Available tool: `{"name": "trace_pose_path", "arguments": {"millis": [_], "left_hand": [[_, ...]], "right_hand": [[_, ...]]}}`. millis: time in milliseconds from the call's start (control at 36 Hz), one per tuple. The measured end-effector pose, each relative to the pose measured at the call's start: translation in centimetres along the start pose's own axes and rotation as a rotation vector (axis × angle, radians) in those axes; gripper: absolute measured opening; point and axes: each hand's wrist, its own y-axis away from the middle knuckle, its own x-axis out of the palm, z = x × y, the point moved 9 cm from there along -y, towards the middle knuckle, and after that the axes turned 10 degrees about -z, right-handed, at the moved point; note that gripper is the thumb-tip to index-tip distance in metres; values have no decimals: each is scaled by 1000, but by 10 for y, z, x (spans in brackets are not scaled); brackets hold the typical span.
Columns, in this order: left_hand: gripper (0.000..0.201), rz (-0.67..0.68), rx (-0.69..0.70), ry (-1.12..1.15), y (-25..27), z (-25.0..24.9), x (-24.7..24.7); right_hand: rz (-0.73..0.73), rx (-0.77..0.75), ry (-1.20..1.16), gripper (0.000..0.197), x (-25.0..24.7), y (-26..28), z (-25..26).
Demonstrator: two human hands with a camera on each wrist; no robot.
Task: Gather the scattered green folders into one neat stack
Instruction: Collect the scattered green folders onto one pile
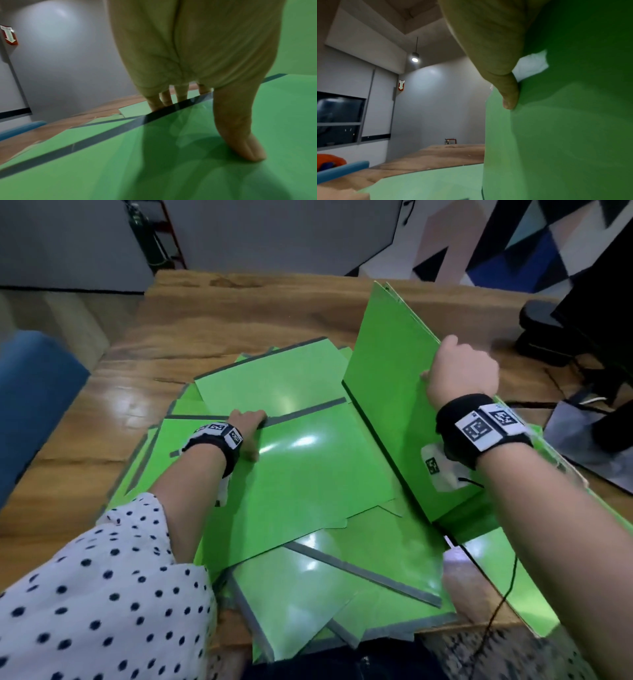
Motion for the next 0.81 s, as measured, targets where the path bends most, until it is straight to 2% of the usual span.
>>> {"name": "trace_pose_path", "arguments": {"millis": [83, 250, 389, 472, 583, 694, 805], "left_hand": [[75, -29, 46, -31, -3, -5, 0], [79, -2, 85, -118, -10, -10, 0], [82, 69, 99, -115, -18, -12, 4], [79, 62, 106, -109, -22, -16, 1], [76, 42, 94, -99, -23, -24, -8], [75, 95, 33, -51, -18, -23, -9], [71, 92, -30, -112, -10, -18, -21]], "right_hand": [[-9, 1, -6, 27, 0, -1, -2], [-21, -2, -38, 26, 0, -3, -8], [-17, -4, -55, 38, 1, -4, -12], [-21, 10, -60, 39, 3, -6, -16], [-14, 19, -55, 39, 5, -7, -17], [-21, 7, -51, 40, 3, -6, -16], [2, 15, -45, 40, 6, -6, -18]]}}
